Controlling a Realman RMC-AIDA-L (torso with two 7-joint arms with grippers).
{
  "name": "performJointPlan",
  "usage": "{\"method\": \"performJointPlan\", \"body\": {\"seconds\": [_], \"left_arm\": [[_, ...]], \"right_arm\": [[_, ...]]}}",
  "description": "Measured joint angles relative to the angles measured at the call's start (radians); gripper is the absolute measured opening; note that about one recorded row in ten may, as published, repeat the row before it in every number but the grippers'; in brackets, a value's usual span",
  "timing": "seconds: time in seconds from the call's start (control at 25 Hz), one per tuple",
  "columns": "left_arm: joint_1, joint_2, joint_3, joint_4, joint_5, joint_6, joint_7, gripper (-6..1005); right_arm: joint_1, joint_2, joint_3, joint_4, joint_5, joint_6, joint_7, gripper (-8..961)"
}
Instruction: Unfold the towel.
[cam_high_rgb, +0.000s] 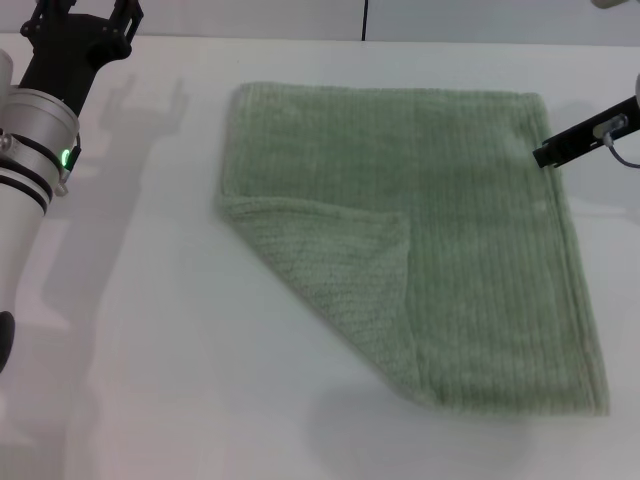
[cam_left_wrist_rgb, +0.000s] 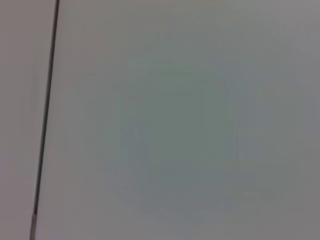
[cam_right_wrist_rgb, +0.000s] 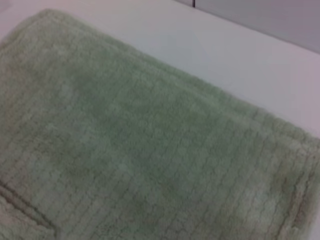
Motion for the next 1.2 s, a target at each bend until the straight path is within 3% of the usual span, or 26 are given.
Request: {"method": "performJointPlan", "body": {"seconds": [0.24,0.6,1.2], "left_arm": [[-0.003,0.000,0.000,-0.003,0.000,0.000,0.001,682],[-0.006,-0.001,0.000,-0.007,0.000,0.000,-0.003,682],[-0.007,-0.003,0.000,-0.014,0.000,0.000,-0.005,682]], "right_arm": [[0.071,-0.028,0.073,0.148,0.009,0.013,-0.065,-2],[0.134,-0.069,0.079,0.300,0.005,0.060,-0.093,-2],[0.155,-0.087,0.080,0.406,0.001,0.121,-0.121,-3]]}}
